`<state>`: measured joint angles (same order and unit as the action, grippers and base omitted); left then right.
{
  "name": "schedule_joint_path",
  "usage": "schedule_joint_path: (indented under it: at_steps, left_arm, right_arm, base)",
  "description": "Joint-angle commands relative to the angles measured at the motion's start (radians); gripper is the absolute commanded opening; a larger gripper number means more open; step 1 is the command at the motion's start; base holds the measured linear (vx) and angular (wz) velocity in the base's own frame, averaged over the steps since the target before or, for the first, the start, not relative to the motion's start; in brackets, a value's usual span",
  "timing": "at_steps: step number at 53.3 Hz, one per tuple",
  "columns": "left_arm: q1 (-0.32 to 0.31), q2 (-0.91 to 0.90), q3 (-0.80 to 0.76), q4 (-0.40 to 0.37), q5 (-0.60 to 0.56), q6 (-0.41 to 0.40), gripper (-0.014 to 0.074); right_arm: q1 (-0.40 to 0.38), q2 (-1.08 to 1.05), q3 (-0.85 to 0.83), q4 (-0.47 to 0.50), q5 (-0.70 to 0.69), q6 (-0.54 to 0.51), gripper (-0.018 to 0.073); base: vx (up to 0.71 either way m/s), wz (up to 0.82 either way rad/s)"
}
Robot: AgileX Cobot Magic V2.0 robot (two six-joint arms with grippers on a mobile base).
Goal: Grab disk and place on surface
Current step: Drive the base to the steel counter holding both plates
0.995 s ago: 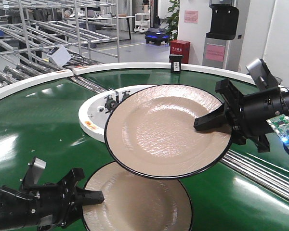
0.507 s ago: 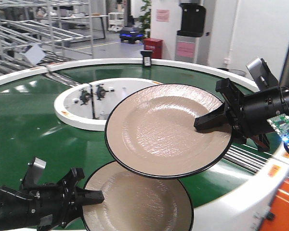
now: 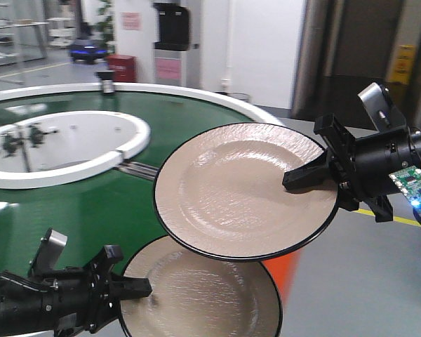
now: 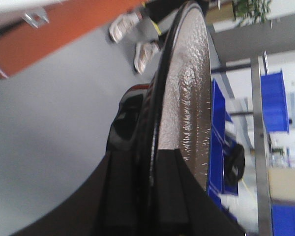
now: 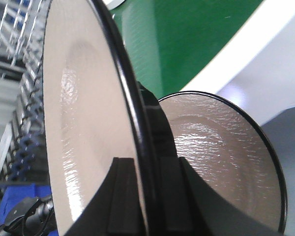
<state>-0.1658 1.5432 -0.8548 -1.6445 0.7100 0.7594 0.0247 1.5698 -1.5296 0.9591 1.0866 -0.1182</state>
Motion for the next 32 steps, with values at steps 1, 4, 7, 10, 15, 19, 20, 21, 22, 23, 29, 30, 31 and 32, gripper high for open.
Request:
schedule_joint_path:
  at_steps: [1,4,7,10,15,19,20,21,22,23,29,30,31,32]
  left_arm:
    - [-0.006,-0.051,-0.03,-0.138,0.072,-0.014,0.0001]
    - [-0.006,-0.051,-0.03,-0.138,0.073,-0.014,0.0001]
    - [-0.006,-0.051,-0.03,-0.138,0.073,-0.014,0.0001]
    - [-0.006,-0.051,-0.03,-0.138,0.072,-0.014,0.0001]
    - [-0.006,-0.051,-0.03,-0.138,0.072,-0.014,0.0001]
    - [-0.006,-0.051,-0.03,-0.138,0.072,-0.014,0.0001]
    - [-0.006,-0.051,-0.03,-0.138,0.072,-0.014,0.0001]
    - [-0.006,-0.051,-0.03,-0.138,0.072,-0.014,0.0001]
    - [-0.006,-0.051,-0.03,-0.138,0.072,-0.014,0.0001]
    - [-0.006,-0.051,-0.03,-0.138,0.072,-0.014,0.0001]
    - [-0.006,-0.051,-0.03,-0.138,0.072,-0.014,0.0001]
    - [-0.006,-0.051,-0.03,-0.138,0.072,-0.014,0.0001]
    - [-0.006,-0.051,-0.03,-0.138,0.072,-0.014,0.0001]
    - [-0.006,-0.051,-0.03,-0.138,0.072,-0.014,0.0001]
  right_arm:
    - [-0.003,-0.048,-0.041,0.114,-0.05,0.002,-0.0008]
    - [-0.003,-0.048,-0.041,0.114,-0.05,0.002,-0.0008]
    - [-0.003,-0.048,-0.041,0.114,-0.05,0.002,-0.0008]
    - [-0.003,-0.048,-0.041,0.114,-0.05,0.002,-0.0008]
    - [-0.003,-0.048,-0.041,0.114,-0.05,0.002,-0.0008]
    - [-0.003,-0.048,-0.041,0.114,-0.05,0.002,-0.0008]
    - [-0.003,-0.048,-0.041,0.114,-0.05,0.002,-0.0008]
    - [-0.003,-0.048,-0.041,0.114,-0.05,0.002,-0.0008]
    - [-0.003,-0.048,-0.041,0.114,-0.05,0.002,-0.0008]
    - [-0.003,-0.048,-0.041,0.114,-0.05,0.002,-0.0008]
    - [-0.003,-0.048,-0.041,0.114,-0.05,0.002,-0.0008]
    - [-0.003,-0.048,-0.041,0.114,-0.05,0.002,-0.0008]
    - [-0.003,-0.048,-0.041,0.114,-0.05,0.002,-0.0008]
    - [-0.003,-0.048,-0.041,0.114,-0.05,0.002,-0.0008]
  base:
    - [-0.16,-0.65]
    - [-0.15,-0.67]
    - [-0.14,-0.67]
    - [-0.13,-0.68]
    - [-0.11,-0.68]
    - [-0.08,-0.67]
    - [-0.06,-0.67]
    - [-0.05,-0.67]
    - [-0.05,-0.67]
    - [-0.05,-0.68]
    - [-0.01,-0.66]
    - [0.02,-0.65]
    - [0.04,-0.64]
    - [0.04,-0.65]
